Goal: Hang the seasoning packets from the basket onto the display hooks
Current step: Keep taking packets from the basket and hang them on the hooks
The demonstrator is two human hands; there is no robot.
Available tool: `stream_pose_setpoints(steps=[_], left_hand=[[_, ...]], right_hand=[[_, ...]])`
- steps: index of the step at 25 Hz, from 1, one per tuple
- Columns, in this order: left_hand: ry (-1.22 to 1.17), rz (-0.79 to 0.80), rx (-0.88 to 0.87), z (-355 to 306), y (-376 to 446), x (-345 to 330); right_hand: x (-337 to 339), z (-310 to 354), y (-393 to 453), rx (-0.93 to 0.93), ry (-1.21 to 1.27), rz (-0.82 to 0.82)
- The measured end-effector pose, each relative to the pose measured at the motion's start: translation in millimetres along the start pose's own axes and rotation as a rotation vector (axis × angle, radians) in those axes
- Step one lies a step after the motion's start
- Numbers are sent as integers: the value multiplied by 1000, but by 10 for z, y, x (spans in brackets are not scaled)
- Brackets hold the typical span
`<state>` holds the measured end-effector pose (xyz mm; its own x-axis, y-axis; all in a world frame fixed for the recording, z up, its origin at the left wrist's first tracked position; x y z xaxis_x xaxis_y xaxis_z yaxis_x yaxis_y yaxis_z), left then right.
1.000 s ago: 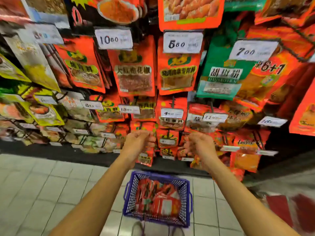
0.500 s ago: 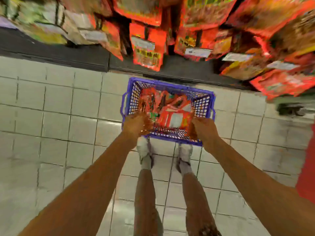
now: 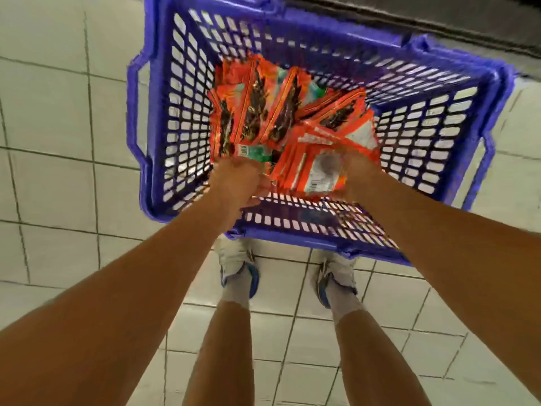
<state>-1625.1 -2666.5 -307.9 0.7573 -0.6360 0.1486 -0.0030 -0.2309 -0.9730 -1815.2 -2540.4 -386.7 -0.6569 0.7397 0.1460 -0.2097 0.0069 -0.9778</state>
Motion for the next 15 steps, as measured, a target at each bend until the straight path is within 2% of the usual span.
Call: stream_pose_setpoints(steps=[2,6,8,12,15], left_hand=[[39,38,-5,66,176,-87],[138,74,39,147,242,-176],[146,107,76,162,189,-225],[118,48,6,69,104,-188],[79,36,-3,24,-11,-193]], right_hand=[[-140,-1,232,-22,74,33],[-114,-7,325,-56,162,-59],[35,32,282,-52,145,-130],[332,-36,110,-63,108,-167],[583,-95,-262,-3,7,-216]])
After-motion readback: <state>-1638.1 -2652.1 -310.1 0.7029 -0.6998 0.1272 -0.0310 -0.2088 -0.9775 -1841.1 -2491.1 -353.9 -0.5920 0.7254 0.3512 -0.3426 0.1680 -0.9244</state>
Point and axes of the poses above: each hand's wrist, its own y-axis towards the middle knuckle, its own x-axis out of the back of the hand, z = x × y, the point moved 8 cm from there along y, towards the middle knuckle, and after that the axes turned 7 degrees about y, right-handed, at the moved point
